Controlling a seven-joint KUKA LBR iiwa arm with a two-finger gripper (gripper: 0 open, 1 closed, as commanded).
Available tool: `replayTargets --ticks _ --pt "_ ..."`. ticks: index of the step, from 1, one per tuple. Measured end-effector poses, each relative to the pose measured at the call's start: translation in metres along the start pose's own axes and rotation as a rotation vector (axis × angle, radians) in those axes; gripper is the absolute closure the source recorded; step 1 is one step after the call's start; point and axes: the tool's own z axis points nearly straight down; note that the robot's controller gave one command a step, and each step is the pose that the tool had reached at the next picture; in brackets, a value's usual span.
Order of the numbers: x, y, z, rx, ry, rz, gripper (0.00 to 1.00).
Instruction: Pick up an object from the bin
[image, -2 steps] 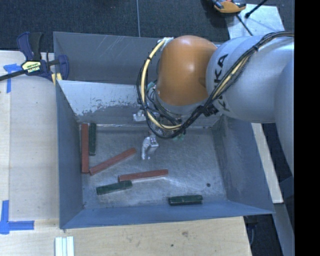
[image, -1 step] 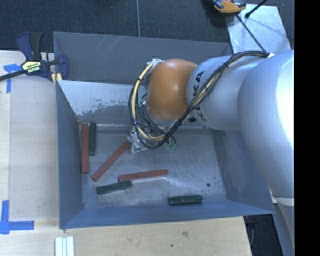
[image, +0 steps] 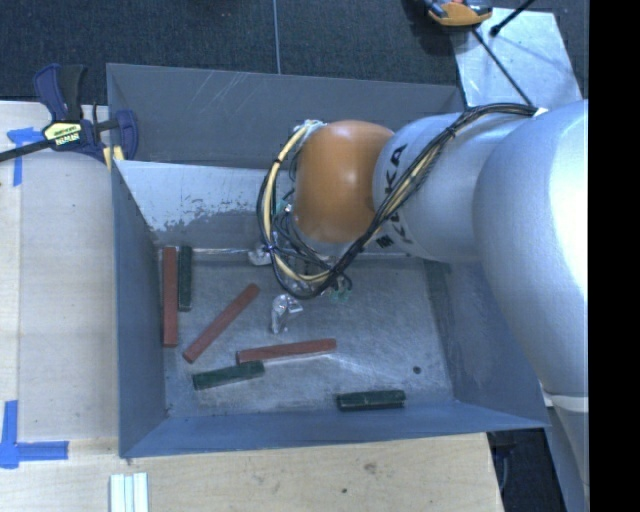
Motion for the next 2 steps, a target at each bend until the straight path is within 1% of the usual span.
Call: replayTargets --ticks 1,2 --pt "0.0 0.0 0.0 0.0 0.0 0.0 0.0" --pt "-0.035 0.039 -0.002 0.003 -0.008 -0.346 1.0"
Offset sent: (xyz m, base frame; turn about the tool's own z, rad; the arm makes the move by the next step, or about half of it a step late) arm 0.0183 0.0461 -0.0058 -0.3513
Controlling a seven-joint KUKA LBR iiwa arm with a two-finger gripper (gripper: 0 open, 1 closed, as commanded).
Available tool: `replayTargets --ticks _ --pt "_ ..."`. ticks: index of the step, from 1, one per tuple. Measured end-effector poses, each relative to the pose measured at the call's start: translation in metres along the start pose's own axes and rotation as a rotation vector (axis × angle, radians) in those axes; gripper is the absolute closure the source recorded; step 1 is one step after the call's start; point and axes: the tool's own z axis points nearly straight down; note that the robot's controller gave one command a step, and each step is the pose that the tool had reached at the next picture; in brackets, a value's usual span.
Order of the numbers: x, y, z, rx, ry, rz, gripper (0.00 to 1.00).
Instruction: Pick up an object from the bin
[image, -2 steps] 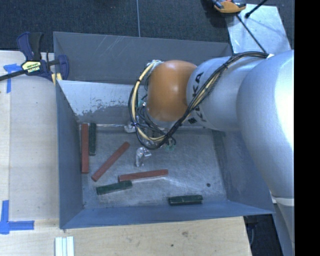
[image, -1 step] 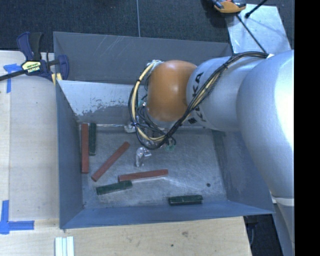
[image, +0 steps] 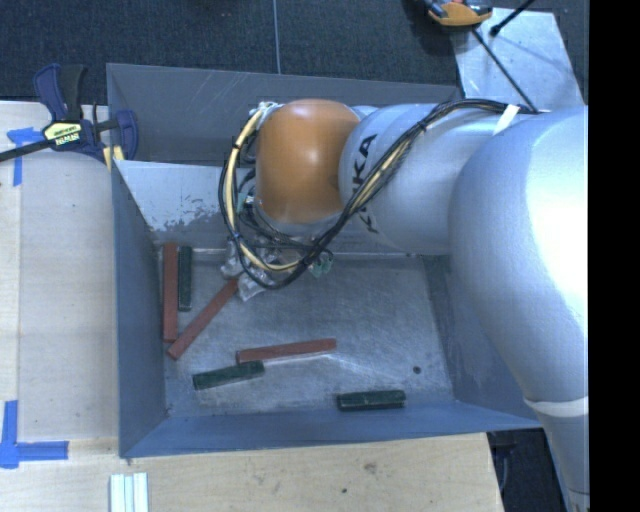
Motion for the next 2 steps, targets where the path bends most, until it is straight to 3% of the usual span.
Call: replayTargets --ticks 1,2 --pt "0.0 0.0 0.0 0.0 0.0 0.001 1.0" --pt "0.018 0.002 -0.211 -0.009 0.023 -0.017 1.0"
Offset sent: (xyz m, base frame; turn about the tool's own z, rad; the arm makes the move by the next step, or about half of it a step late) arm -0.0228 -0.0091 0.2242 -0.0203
